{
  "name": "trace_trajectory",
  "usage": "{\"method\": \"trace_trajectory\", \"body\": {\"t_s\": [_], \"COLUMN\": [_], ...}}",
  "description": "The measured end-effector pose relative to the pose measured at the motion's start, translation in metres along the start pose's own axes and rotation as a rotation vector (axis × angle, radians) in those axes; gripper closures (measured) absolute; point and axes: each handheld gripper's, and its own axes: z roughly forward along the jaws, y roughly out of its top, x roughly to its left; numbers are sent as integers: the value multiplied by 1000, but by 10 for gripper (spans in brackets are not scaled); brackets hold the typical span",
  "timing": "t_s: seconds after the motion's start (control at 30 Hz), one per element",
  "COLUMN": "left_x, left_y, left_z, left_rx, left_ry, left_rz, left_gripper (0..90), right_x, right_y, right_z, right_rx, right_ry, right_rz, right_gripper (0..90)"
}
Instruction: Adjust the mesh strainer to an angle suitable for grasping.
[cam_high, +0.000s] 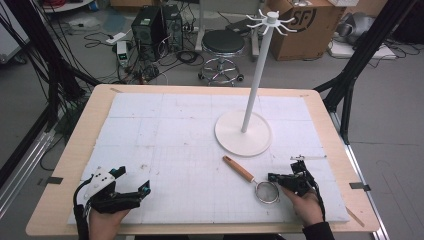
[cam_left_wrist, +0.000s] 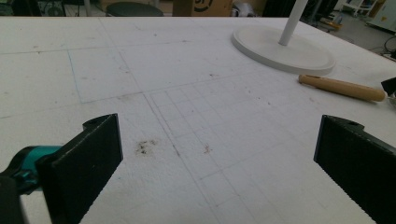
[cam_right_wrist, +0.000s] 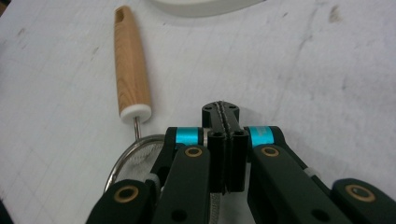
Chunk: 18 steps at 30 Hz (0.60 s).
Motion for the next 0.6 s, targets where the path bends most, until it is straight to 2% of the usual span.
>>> {"method": "trace_trajectory", "body": {"t_s": [0.13, 0.17, 0.2, 0.23, 0.27, 0.33, 0.37, 0.4, 0.43, 0.6], "left_x": [0, 0, 0, 0, 0, 1, 1, 1, 1, 1], "left_y": [0, 0, 0, 0, -1, -1, -1, -1, -1, -1], "left_z": [0, -1, -1, -1, -2, -2, -2, -2, -2, -3], "left_rx": [1, 2, 2, 1, 0, 1, 2, 3, 2, -1], "left_ry": [3, 3, 3, 3, 6, 6, 8, 7, 9, 9], "left_rz": [-1, -1, -1, -1, 0, -3, -5, -4, -4, -6], "left_gripper": [17, 17, 17, 17, 17, 17, 17, 17, 17, 17], "right_x": [6, 7, 7, 7, 6, 6, 6, 7, 8, 13], "right_y": [-6, -6, -6, -5, -3, 0, 0, 3, 5, 10], "right_z": [-1, -3, -3, -5, -11, -15, -15, -17, -17, -18], "right_rx": [-6, -40, -40, -66, -134, -172, -172, -191, -198, -200], "right_ry": [3, 6, 6, 20, 93, 160, 160, 192, 208, 216], "right_rz": [-20, -17, -17, -9, 34, 62, 62, 74, 78, 64], "right_gripper": [895, 704, 704, 645, 625, 567, 567, 476, 463, 424]}}
